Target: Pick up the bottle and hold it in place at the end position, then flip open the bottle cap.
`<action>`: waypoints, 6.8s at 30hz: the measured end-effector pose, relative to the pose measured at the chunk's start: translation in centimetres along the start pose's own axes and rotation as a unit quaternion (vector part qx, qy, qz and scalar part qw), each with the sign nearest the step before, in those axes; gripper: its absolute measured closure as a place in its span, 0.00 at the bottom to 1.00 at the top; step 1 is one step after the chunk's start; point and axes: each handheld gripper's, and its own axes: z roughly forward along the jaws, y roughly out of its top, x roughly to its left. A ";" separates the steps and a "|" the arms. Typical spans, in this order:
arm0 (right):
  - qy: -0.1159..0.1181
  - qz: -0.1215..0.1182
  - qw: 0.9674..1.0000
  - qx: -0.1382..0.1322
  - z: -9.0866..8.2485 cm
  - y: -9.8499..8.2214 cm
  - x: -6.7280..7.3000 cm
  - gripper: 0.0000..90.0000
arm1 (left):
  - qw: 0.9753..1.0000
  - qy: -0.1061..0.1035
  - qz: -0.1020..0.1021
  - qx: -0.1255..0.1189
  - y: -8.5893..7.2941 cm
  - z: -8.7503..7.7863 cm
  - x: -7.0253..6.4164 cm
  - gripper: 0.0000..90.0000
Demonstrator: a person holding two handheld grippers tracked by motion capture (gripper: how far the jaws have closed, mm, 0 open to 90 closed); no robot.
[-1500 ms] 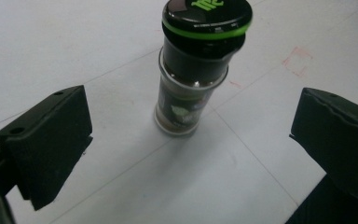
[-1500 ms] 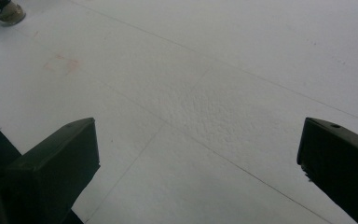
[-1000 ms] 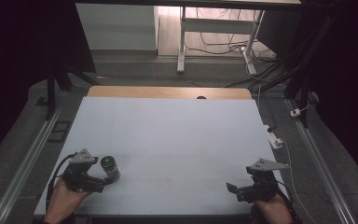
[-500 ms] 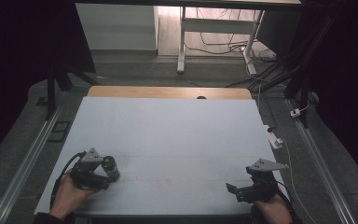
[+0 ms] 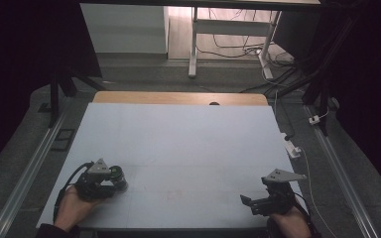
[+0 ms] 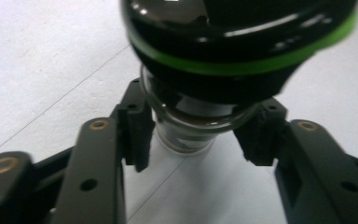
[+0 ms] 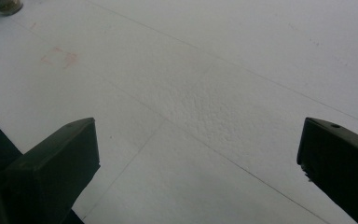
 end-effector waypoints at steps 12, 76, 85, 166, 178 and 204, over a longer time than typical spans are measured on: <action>0.000 0.000 1.000 0.002 0.0 0.0 0.0 0.00 | 1.000 0.002 -0.002 -0.002 0.2 -0.2 -0.2 0.59; 0.004 0.013 1.000 -0.002 0.0 0.0 -0.3 0.00 | 0.998 -0.046 0.017 -0.034 17.0 6.0 -1.3 0.59; 0.003 0.011 1.000 -0.002 0.0 0.0 -0.3 0.00 | 0.998 -0.046 0.023 -0.037 18.6 8.2 -1.7 0.60; 0.062 -0.019 0.997 -0.044 0.7 2.4 1.7 0.00 | 0.999 -0.019 0.041 -0.029 18.0 13.8 -1.2 0.60; 0.082 -0.037 0.995 -0.049 2.3 4.7 2.9 0.00 | 0.999 -0.020 0.041 -0.030 18.0 13.9 -1.2 0.60; 0.096 -0.080 0.992 -0.017 8.3 9.8 4.3 0.00 | 0.998 -0.021 0.042 -0.029 18.0 13.9 -1.1 0.60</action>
